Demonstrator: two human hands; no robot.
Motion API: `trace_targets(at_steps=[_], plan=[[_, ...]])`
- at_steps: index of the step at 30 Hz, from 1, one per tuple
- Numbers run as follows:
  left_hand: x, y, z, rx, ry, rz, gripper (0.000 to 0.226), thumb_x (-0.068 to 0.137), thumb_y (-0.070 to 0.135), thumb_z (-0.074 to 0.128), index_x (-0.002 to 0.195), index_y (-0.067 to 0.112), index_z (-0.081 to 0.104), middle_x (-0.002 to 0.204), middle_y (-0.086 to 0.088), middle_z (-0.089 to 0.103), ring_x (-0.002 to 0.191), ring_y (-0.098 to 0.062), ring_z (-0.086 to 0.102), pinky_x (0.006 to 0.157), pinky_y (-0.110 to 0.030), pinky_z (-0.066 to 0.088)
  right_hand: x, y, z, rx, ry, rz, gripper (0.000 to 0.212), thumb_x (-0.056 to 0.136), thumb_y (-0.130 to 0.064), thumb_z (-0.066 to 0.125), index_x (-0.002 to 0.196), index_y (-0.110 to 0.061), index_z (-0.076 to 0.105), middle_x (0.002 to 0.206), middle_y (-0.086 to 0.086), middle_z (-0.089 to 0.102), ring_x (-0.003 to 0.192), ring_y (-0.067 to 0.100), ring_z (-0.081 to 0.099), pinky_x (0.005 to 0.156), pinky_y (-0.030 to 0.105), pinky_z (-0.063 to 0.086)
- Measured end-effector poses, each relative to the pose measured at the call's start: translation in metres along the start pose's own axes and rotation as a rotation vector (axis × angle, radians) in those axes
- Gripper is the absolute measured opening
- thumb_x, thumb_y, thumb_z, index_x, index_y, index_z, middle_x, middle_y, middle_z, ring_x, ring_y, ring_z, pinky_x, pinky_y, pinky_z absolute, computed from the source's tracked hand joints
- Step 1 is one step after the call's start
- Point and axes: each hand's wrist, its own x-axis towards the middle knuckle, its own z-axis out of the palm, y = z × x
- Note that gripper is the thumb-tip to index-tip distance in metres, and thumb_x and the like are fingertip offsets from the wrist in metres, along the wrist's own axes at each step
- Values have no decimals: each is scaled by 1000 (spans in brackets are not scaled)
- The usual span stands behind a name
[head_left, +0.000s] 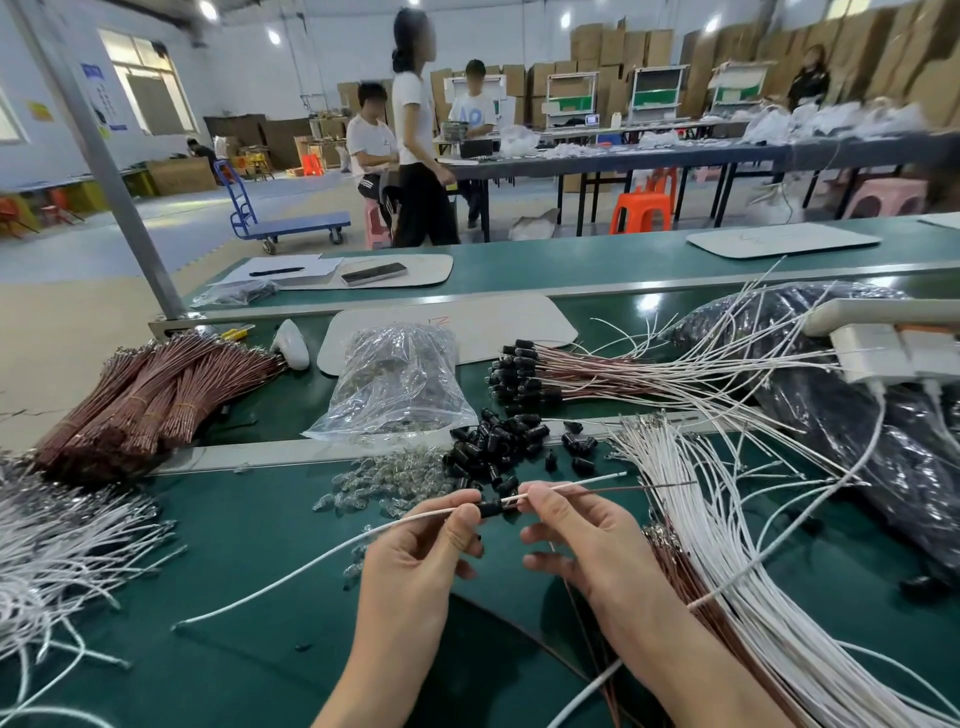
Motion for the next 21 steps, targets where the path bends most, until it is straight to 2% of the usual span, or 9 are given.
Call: trace_targets(at_steps=[8,16,21], plan=[[5,2,-7,-108,57,-72,34,70,47,75,96,27,82,76,-3,73,67,-10,64,59,-21,54,2,-14,-13,62,68,-37,33,62,-42,81,84,-18,82,89,4,76,70,12,68,60,27,57],[9,1,-10,-167,80,-93,37,67,45,77,97,24,82,88,-9,76,69,-10,63,58,-22,54,3,-23,-27,139,144,-102,12,74,-31,77,77,-20,81,87,3,75,68,10,67,56,24,57],[11,1,-15,-215,116,-121,33,69,40,76,96,21,82,92,-10,77,67,-8,63,56,-22,54,4,-29,-40,200,205,-144,12,81,-29,72,80,-20,80,86,0,74,68,7,67,55,22,58]])
